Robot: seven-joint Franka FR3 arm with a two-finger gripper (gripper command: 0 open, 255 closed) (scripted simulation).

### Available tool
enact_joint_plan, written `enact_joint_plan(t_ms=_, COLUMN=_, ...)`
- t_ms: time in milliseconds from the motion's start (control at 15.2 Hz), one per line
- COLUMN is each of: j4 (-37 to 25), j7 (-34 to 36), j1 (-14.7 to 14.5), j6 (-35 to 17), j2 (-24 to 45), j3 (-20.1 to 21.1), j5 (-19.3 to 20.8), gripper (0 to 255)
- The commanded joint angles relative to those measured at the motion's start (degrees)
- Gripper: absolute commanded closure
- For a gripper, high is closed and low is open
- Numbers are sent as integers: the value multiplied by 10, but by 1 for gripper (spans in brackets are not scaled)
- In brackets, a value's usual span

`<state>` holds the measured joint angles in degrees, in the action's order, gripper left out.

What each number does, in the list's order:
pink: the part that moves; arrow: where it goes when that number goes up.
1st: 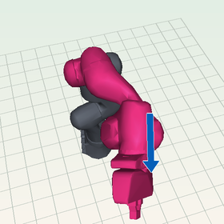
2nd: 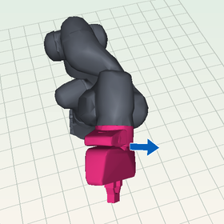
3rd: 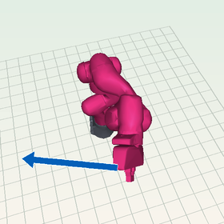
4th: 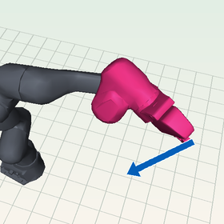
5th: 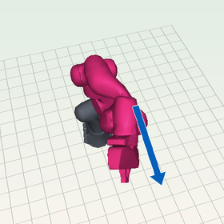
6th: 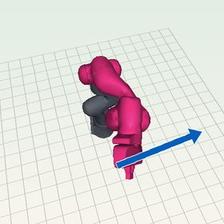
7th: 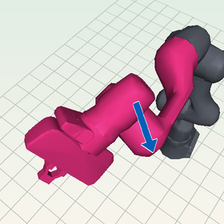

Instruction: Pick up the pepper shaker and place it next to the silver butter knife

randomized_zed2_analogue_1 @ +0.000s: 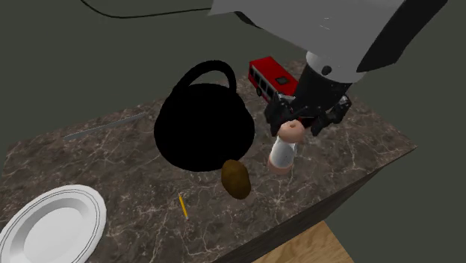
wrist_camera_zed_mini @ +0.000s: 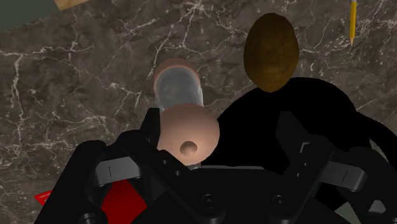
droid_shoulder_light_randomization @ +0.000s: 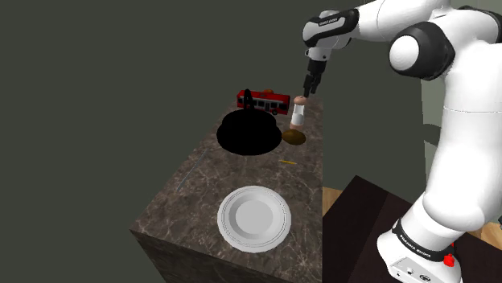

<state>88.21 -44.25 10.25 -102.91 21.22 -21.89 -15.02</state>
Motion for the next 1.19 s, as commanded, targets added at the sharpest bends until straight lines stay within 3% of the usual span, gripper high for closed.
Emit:
enact_joint_plan(t_ms=0, j4=-66, j7=-16, j1=21, j6=19, j2=53, j3=5, j5=-26, gripper=0)
enact_joint_plan(t_ms=132, j4=-111, j7=-22, j1=37, j6=34, j2=86, j3=10, j5=-40, gripper=0)
enact_joint_plan(t_ms=594, j4=-59, j7=-28, j1=27, j6=-21, j2=89, j3=14, j5=-45, gripper=0)
enact_joint_plan(t_ms=1122, j4=-59, j7=-28, j1=27, j6=-21, j2=89, j3=14, j5=-45, gripper=0)
